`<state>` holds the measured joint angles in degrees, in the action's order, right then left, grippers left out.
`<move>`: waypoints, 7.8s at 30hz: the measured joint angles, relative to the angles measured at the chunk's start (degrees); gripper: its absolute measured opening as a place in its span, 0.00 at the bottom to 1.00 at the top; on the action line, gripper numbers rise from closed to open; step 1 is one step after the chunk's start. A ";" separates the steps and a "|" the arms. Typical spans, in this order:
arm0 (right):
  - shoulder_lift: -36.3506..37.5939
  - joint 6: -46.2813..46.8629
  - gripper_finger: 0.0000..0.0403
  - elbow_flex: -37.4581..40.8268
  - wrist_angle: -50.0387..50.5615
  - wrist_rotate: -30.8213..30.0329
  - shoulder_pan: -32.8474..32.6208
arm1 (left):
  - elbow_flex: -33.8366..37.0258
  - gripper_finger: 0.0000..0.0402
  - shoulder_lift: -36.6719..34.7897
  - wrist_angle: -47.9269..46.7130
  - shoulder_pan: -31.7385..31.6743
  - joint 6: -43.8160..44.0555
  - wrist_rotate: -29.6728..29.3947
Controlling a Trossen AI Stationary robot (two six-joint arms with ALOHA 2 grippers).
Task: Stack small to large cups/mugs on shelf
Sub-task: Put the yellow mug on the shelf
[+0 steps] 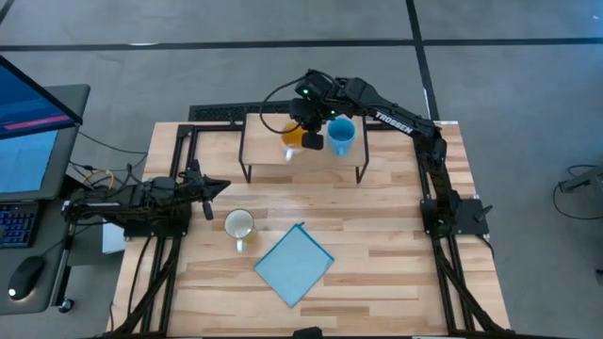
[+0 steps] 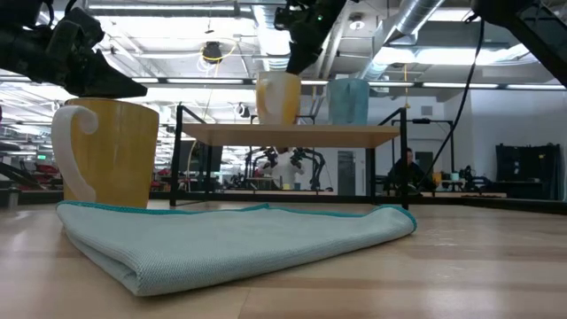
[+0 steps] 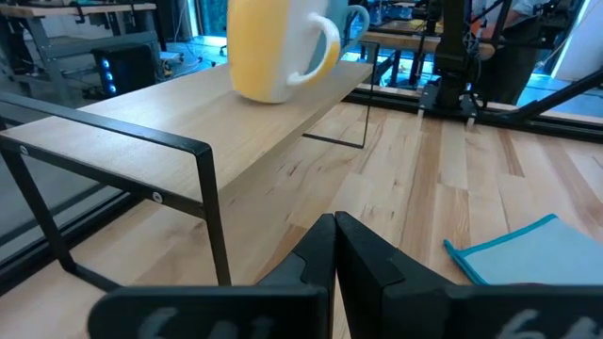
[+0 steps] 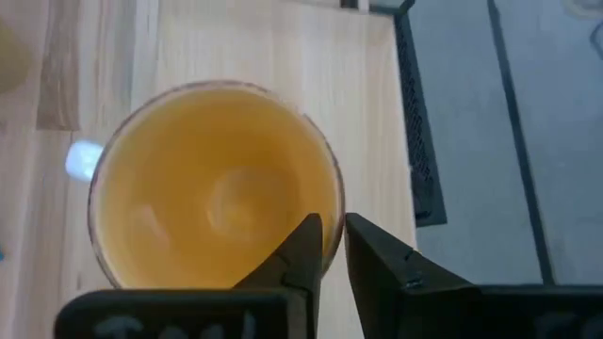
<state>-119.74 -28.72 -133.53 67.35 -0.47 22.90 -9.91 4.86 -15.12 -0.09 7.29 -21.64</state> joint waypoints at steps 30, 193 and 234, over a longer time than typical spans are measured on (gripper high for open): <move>0.11 -1.24 0.17 -1.41 4.70 0.60 -3.81 | 0.00 0.00 0.01 -1.00 0.00 0.01 -0.15; -4.31 2.20 0.00 -1.46 1.34 -11.67 -8.95 | 0.00 0.00 0.00 -2.13 0.00 1.56 -0.14; 1.09 1.32 0.09 -1.44 5.89 -9.09 -5.55 | 0.00 0.00 0.00 -2.13 -0.01 2.80 0.96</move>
<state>-118.65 -27.40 -134.98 73.24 -9.56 17.34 -9.91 4.86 -17.25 -0.09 10.09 -20.69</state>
